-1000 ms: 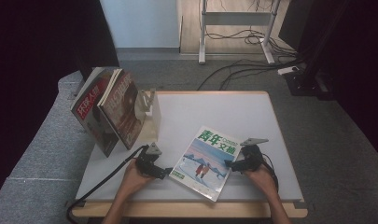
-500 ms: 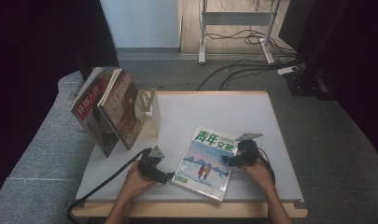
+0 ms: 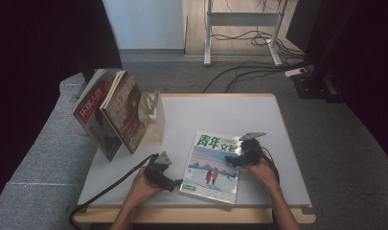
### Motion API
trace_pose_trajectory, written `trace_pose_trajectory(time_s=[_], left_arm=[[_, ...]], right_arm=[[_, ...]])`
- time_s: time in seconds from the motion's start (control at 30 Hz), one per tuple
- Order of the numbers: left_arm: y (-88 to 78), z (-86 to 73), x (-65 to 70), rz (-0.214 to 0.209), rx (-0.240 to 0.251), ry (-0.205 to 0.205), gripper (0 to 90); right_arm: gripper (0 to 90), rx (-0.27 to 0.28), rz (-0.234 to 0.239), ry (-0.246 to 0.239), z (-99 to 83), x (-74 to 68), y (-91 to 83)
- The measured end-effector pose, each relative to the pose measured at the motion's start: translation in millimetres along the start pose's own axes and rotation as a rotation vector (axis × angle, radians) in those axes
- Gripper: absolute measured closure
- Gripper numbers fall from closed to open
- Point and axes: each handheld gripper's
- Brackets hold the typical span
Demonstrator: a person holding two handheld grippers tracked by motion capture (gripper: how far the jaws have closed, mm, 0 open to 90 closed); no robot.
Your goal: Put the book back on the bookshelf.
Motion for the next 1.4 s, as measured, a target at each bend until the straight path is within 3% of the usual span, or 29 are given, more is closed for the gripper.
trace_pose_trajectory(time_s=[0.63,0.9,1.0,1.17,1.33,1.4], left_arm=[[9.7,5.3,10.7,-0.075,0.019,-0.003,0.0],[10.7,5.6,11.5,-0.086,0.018,0.009,0.0],[10.2,5.2,11.0,-0.062,0.004,0.033,0.0],[7.2,4.3,6.2,-0.064,0.012,0.010,0.0],[4.4,2.4,2.9,-0.023,0.004,0.025,0.0],[4.7,1.6,3.3,0.004,-0.012,0.052,0.0]], right_arm=[[0.0,-0.036,0.012,-0.038,20.3,1.8,25.5],[0.0,-0.031,0.015,-0.038,22.0,1.9,28.9],[0.0,-0.026,0.008,-0.038,21.6,1.1,28.4],[3.0,-0.020,0.012,-0.075,21.7,-1.5,23.7],[6.6,-0.026,0.031,-0.066,20.3,0.4,18.2],[7.5,-0.020,0.039,-0.056,18.6,1.2,16.3]])
Point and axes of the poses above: each handheld gripper's, and its own axes: y roughly forward along the jaws, z roughly out of its top, x roughly to its right, and after that the axes turned 13 degrees about x, right-handed
